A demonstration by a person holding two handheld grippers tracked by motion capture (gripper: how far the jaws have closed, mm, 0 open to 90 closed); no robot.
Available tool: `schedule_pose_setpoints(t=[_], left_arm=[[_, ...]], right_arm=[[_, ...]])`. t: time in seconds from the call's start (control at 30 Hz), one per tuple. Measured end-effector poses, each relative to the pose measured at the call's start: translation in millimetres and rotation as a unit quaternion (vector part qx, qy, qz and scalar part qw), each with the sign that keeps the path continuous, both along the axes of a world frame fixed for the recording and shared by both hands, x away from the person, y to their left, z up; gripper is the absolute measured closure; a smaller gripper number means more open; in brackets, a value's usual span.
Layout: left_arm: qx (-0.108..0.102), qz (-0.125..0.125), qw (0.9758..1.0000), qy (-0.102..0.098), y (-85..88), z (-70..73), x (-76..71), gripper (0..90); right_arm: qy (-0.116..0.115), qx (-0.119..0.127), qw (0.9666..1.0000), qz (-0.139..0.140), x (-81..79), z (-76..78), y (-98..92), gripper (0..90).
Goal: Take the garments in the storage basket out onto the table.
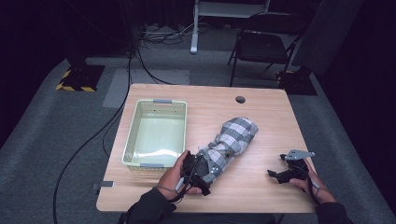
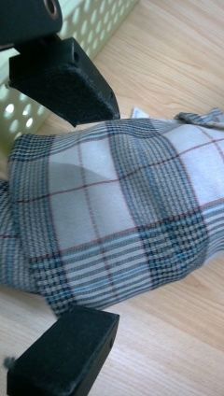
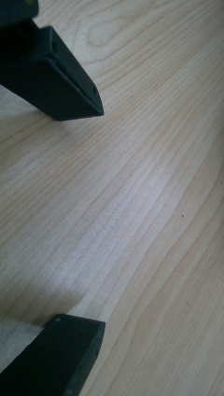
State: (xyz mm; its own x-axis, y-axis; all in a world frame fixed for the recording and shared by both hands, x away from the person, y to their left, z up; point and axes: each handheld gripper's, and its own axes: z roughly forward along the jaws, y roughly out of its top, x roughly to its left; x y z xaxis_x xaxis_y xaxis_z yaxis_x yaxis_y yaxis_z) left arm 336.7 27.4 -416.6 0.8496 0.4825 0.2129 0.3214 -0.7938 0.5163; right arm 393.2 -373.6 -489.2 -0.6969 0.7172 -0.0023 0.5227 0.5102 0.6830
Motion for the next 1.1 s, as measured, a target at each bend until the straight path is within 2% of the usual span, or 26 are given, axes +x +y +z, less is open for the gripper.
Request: schedule_pose_setpoints(t=[0.33,0.63,0.87,1.1], left_arm=[[0.004,-0.003,1.0000,-0.002,14.0,-4.7,-9.5,4.5],[0.013,-0.001,0.9999,0.007,23.8,-12.4,-14.8,4.7],[0.006,-0.017,0.9997,0.015,31.0,-17.4,-21.1,5.5],[0.003,-0.014,0.9996,0.025,40.3,-25.3,-24.2,5.5]], right_arm=[[0.000,0.000,1.0000,0.000,-0.1,0.0,0.0,0.5],[0.000,0.000,1.0000,-0.001,-0.1,0.0,0.0,0.5],[0.000,0.000,1.0000,-0.001,-0.1,0.0,0.0,0.5],[0.000,0.000,1.0000,-0.001,-0.2,0.0,0.0,0.5]])
